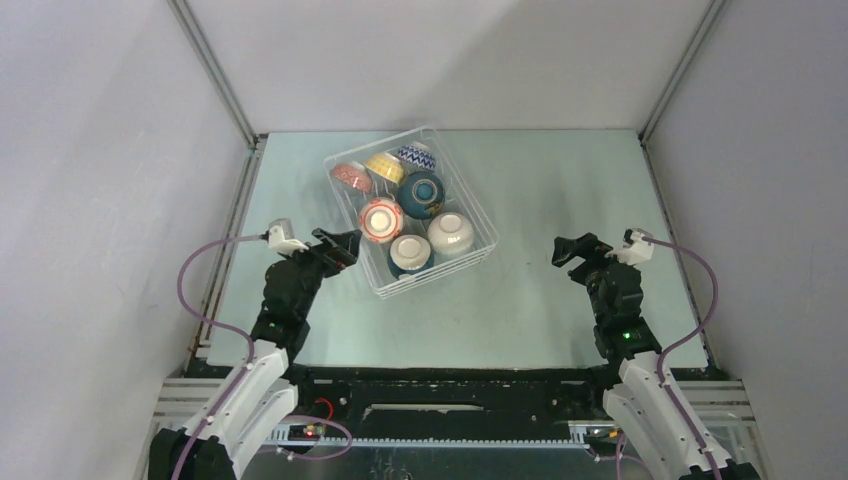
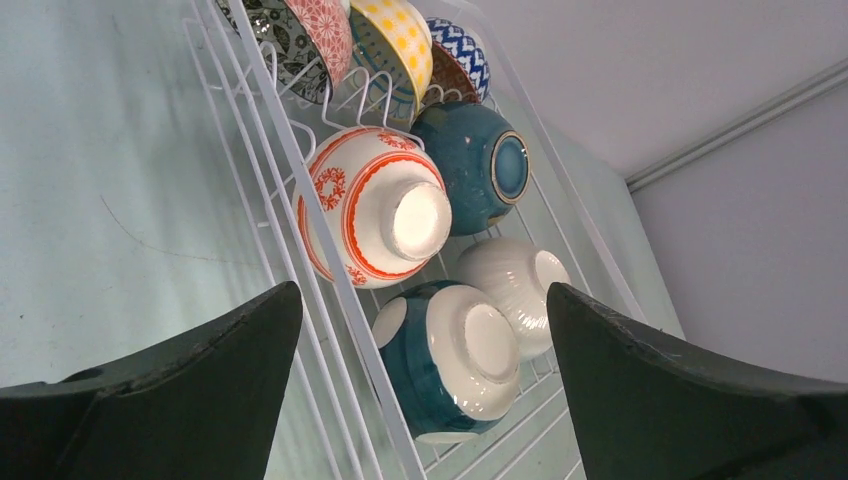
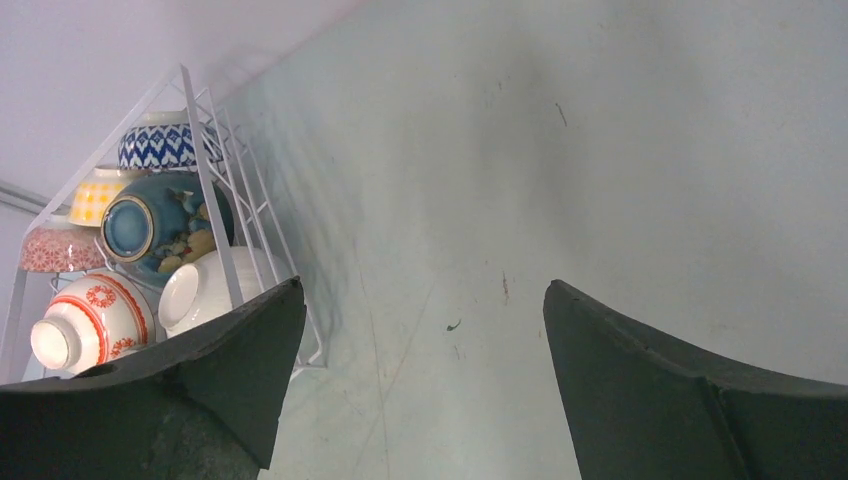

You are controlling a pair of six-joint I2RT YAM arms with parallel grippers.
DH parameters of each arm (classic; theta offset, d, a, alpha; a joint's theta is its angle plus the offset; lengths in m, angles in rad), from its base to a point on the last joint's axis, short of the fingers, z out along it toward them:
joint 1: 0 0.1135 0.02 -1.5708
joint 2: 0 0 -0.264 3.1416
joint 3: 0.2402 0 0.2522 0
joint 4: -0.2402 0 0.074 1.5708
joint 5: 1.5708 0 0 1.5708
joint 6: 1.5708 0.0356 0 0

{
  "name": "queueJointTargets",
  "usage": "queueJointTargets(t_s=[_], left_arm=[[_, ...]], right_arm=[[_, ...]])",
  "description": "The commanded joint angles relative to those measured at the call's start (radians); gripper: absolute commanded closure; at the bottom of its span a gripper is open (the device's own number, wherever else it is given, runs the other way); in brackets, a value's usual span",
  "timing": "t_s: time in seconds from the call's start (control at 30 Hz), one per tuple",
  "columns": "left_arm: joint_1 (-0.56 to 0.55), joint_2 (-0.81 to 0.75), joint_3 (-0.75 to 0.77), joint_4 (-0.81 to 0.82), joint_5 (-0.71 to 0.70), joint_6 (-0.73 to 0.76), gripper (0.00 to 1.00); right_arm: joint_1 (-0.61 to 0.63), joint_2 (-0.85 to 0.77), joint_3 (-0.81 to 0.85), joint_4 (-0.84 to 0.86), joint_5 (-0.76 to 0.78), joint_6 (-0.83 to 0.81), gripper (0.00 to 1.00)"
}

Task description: Unload the bowls from the dish rack

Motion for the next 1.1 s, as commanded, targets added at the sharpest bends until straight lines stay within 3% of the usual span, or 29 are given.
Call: queueJointTargets(t_s=[0.0,0.37,0.83,0.93,1.07], left_arm=[[-0.003,-0.028,-0.009,0.016,-0.017,0.002,0.0],[-0.003,0.033,0.003,0.05,0.057,0.026,0.01],[-0.004,0.129,0.07,-0.045,0.015,0.005,0.09],[-0.004,0.115,0.072,-0.058,-0.036,-0.018,0.1],[-0.004,0.038,0.103,-0.199,-0.127,-0.1,0.09]], right_arm=[[0.004,-0.004,-0.007,-0.011,0.021,0.017,0.04],[0.003,-0.025,-0.002,-0.028,0.015,0.01,0.05],[0.004,-0.025,0.0,-0.038,0.016,0.012,0.06],[0.005,-0.019,0.001,-0.038,0.015,0.015,0.06],[0.005,-0.018,0.0,-0.034,0.008,0.011,0.06]])
